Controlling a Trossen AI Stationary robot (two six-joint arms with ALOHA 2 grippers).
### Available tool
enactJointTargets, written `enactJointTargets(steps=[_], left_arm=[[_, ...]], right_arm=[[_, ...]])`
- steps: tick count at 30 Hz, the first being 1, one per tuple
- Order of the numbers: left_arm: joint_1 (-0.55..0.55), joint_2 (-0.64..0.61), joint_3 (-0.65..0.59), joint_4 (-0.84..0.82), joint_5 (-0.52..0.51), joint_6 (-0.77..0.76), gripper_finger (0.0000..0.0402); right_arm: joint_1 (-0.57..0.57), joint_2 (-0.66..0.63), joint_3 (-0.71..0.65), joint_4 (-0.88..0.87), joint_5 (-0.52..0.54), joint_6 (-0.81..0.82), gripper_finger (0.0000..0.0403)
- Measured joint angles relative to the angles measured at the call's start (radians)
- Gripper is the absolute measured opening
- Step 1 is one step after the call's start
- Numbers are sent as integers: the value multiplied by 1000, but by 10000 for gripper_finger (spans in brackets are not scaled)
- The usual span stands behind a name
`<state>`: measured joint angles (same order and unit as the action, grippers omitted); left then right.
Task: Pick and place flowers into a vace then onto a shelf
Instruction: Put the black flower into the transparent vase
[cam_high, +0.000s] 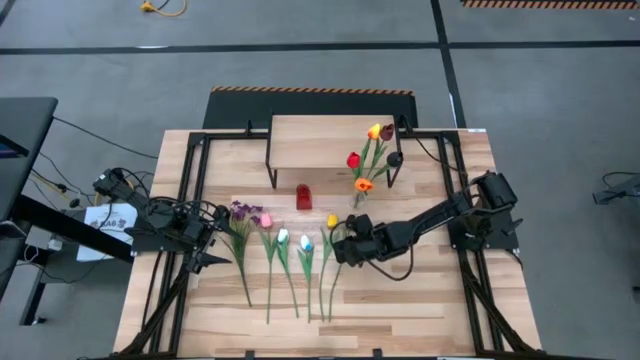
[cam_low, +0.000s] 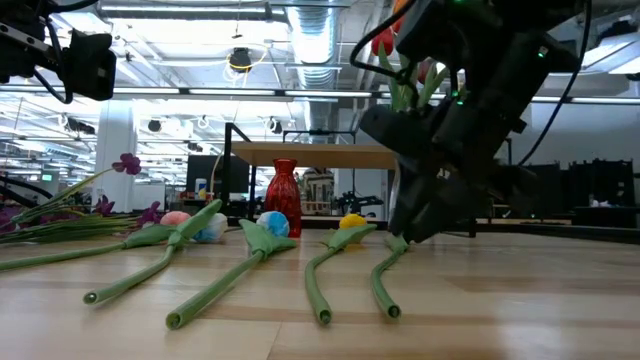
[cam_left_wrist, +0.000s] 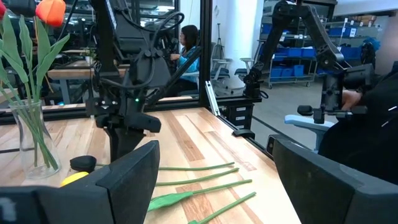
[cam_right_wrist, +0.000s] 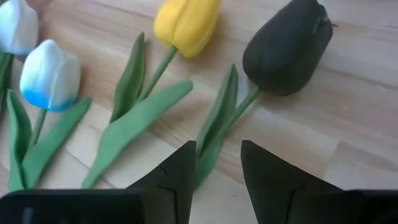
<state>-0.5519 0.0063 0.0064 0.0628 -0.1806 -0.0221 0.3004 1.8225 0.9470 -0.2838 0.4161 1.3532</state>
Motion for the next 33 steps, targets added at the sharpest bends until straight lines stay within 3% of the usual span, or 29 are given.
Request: enactJointTargets(steps=[33], left_arm=[[0, 0, 0, 0, 0, 0, 302]], right_arm=[[-15, -1, 0, 32, 24, 35, 121]])
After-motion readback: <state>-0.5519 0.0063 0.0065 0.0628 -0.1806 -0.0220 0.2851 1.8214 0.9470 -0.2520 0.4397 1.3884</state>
